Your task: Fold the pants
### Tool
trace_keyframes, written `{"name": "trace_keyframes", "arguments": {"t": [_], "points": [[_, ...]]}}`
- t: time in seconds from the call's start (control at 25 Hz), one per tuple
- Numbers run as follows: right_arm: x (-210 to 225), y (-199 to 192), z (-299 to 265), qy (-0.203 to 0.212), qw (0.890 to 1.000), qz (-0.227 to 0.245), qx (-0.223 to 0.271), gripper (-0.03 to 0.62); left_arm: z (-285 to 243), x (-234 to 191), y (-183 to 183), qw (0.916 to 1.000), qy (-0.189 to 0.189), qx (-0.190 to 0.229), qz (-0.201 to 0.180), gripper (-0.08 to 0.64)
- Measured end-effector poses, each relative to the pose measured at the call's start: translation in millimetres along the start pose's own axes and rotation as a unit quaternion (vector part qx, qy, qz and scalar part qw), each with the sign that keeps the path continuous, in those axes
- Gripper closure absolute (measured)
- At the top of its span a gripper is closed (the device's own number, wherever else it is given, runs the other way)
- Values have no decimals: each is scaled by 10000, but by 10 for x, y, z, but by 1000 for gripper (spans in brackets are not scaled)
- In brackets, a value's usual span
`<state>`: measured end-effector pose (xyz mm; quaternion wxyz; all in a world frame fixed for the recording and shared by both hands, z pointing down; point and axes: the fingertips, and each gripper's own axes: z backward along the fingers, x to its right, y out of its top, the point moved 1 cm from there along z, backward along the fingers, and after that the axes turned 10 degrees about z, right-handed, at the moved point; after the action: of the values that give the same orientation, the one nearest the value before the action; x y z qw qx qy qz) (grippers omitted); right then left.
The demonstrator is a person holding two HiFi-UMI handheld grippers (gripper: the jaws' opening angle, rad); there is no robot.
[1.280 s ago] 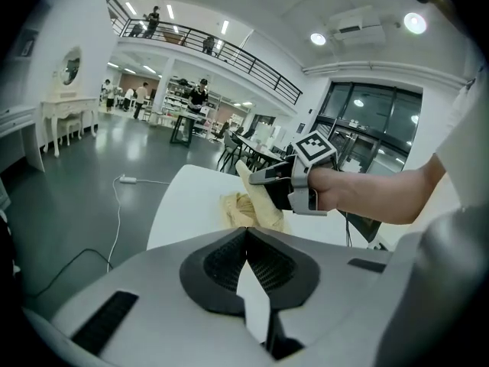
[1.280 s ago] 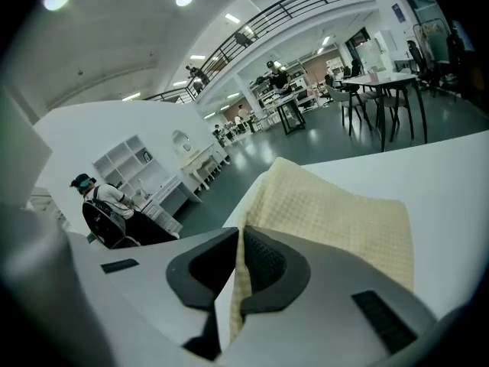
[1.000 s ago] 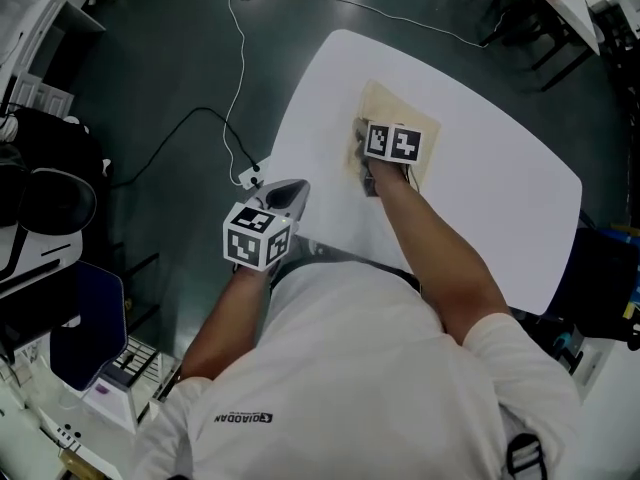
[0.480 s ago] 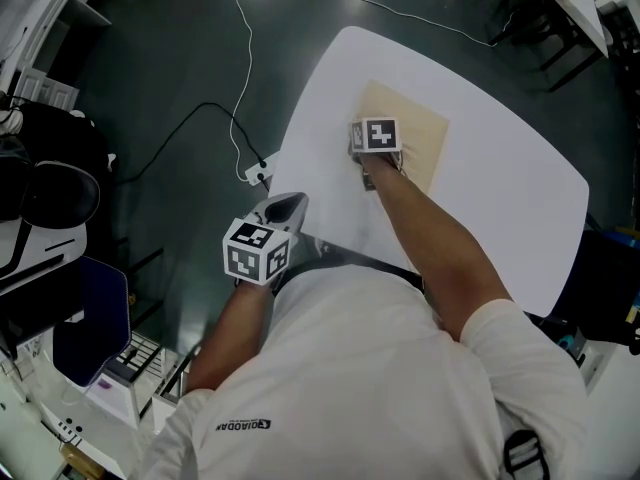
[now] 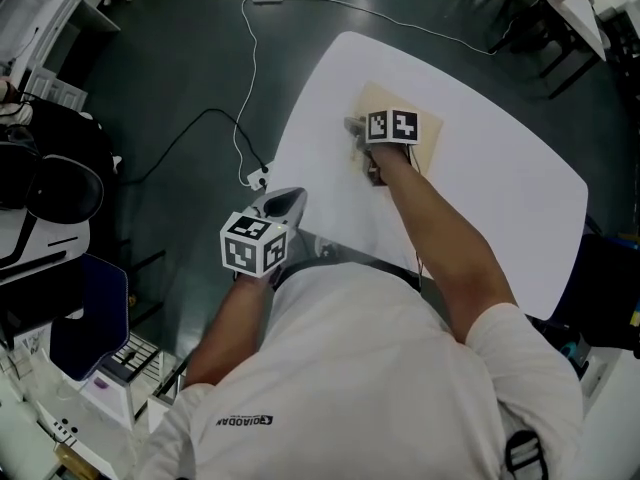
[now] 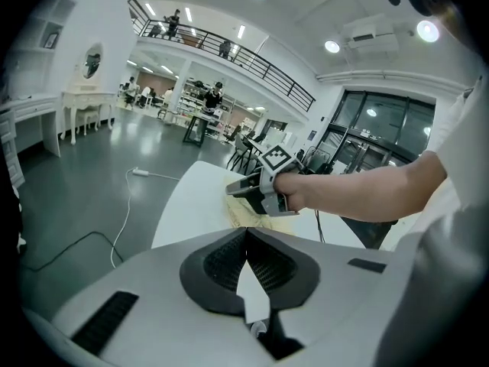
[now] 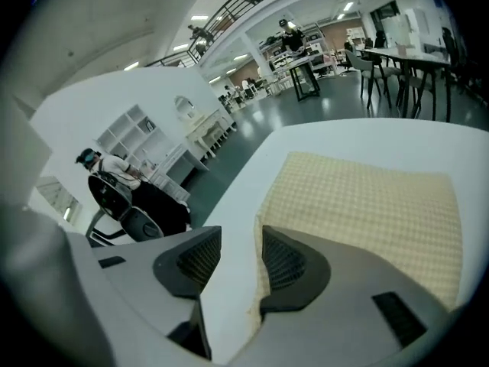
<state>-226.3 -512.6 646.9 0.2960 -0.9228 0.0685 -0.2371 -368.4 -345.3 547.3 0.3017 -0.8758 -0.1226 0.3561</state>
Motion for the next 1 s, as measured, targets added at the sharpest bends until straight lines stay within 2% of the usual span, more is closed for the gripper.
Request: {"name": "trace_keyframes", "arguments": {"t": [0.16, 0.24, 0.32, 0.4, 0.48, 0.68, 0.84, 1.0], "points": [[-225, 70, 537, 600, 9968, -201, 498, 413, -3, 139, -22, 9999, 14, 101, 58, 532], [-396, -20, 831, 1102, 9912, -283, 674, 446, 15, 244, -25, 9998, 19, 194, 73, 532], [-510, -173, 1152, 1412, 9866, -228, 785, 493, 46, 367, -10, 9995, 65, 291, 74, 532], [-515, -385, 1495, 1406, 9862, 38, 869, 549, 85, 540, -4, 9992, 90, 376, 47, 532], [-458, -616, 1831, 1280, 9862, 358, 984, 569, 123, 735, -28, 9990, 102, 431, -56, 532], [-352, -1086, 2586, 1041, 9828, 815, 1290, 572, 201, 1134, -221, 9982, 184, 541, -168, 532], [-333, -1302, 3172, 987, 9741, 1194, 1647, 572, 258, 1641, -378, 9969, 54, 726, -294, 532], [-386, -1518, 3600, 982, 9619, 1594, 1993, 572, 297, 2044, -731, 9972, -41, 659, -363, 532]]}}
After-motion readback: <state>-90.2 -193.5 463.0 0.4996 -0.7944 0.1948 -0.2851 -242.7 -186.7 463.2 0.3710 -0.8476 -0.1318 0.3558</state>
